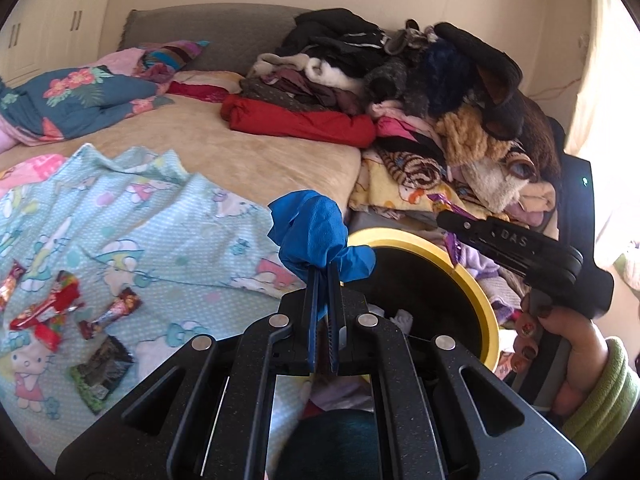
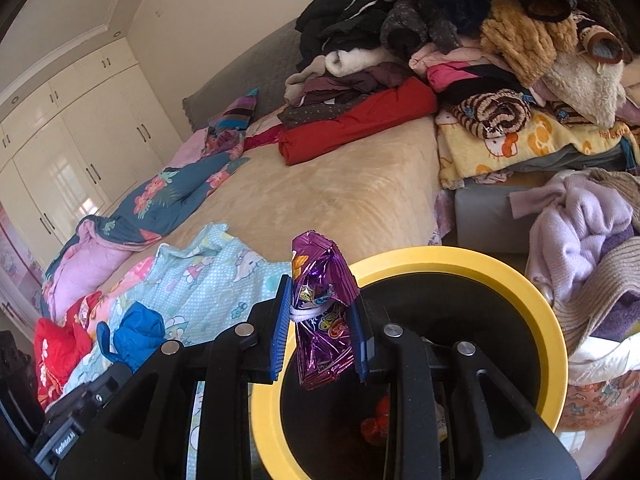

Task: Collect trash
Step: 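Carry the blue bag with the left tool while the right tool carries the purple wrapper over the bin, then open the left tool over the bin while the right tool releases the purple wrapper into it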

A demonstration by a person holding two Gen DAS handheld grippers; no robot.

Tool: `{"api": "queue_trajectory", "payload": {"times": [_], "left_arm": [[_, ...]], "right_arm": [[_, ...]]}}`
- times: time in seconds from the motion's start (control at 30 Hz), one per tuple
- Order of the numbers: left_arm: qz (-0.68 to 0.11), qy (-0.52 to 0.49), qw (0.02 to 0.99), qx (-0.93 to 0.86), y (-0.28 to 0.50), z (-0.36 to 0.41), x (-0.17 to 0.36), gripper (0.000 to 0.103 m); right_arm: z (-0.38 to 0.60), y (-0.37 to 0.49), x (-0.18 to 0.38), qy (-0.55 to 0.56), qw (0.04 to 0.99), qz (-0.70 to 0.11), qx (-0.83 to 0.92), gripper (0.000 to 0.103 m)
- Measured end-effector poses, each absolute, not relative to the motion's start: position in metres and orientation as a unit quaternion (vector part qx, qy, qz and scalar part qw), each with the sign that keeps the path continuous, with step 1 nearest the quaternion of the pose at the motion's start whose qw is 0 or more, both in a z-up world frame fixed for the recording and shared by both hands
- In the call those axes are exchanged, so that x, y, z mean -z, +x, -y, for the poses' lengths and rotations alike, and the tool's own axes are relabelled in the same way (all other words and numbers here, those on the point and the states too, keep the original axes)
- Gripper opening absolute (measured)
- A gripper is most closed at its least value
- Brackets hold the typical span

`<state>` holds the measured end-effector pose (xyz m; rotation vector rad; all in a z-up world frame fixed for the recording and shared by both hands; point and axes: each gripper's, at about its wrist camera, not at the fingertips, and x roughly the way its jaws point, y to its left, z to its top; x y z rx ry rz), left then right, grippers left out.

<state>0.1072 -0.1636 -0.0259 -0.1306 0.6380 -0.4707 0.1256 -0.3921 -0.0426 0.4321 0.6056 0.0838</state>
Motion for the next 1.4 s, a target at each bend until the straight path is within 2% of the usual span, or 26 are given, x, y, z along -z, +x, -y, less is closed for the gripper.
{"api": "queue_trajectory", "payload": {"times": [0.93, 1.03, 1.1, 1.13, 1.17, 1.23, 1.27, 1.3, 1.33, 1.37, 1.4], "left_arm": [[-0.397, 0.018, 0.860, 0.321, 0.121, 0.268, 0.085, 0.001], [-0.403, 0.015, 0.857, 0.320, 0.126, 0.270, 0.089, 0.001], [-0.407, 0.007, 0.858, 0.313, 0.131, 0.267, 0.091, 0.002], [-0.407, 0.002, 0.860, 0.306, 0.133, 0.264, 0.091, 0.010], [-0.407, -0.001, 0.862, 0.302, 0.133, 0.261, 0.091, 0.029], [-0.402, -0.008, 0.870, 0.287, 0.133, 0.252, 0.089, 0.053], [-0.395, -0.012, 0.875, 0.280, 0.132, 0.247, 0.086, 0.053], [-0.390, -0.015, 0.878, 0.276, 0.130, 0.240, 0.084, 0.055], [-0.386, -0.018, 0.881, 0.272, 0.129, 0.235, 0.082, 0.064], [-0.375, -0.025, 0.888, 0.265, 0.127, 0.227, 0.078, 0.080], [-0.369, -0.028, 0.892, 0.260, 0.127, 0.224, 0.076, 0.086]], "right_arm": [[0.451, 0.136, 0.076, 0.271, 0.905, -0.326, 0.006, 0.025], [0.451, 0.140, 0.080, 0.275, 0.901, -0.337, 0.004, 0.029], [0.451, 0.141, 0.084, 0.279, 0.897, -0.341, 0.006, 0.036], [0.451, 0.142, 0.085, 0.282, 0.896, -0.344, 0.007, 0.041], [0.450, 0.143, 0.085, 0.283, 0.895, -0.345, 0.009, 0.051], [0.448, 0.143, 0.086, 0.280, 0.896, -0.346, 0.013, 0.052], [0.447, 0.144, 0.086, 0.278, 0.896, -0.347, 0.014, 0.052], [0.445, 0.145, 0.085, 0.276, 0.896, -0.348, 0.013, 0.057], [0.444, 0.145, 0.084, 0.276, 0.896, -0.347, 0.012, 0.061], [0.442, 0.144, 0.083, 0.273, 0.898, -0.344, 0.013, 0.064], [0.440, 0.144, 0.082, 0.268, 0.900, -0.342, 0.014, 0.065]]}}
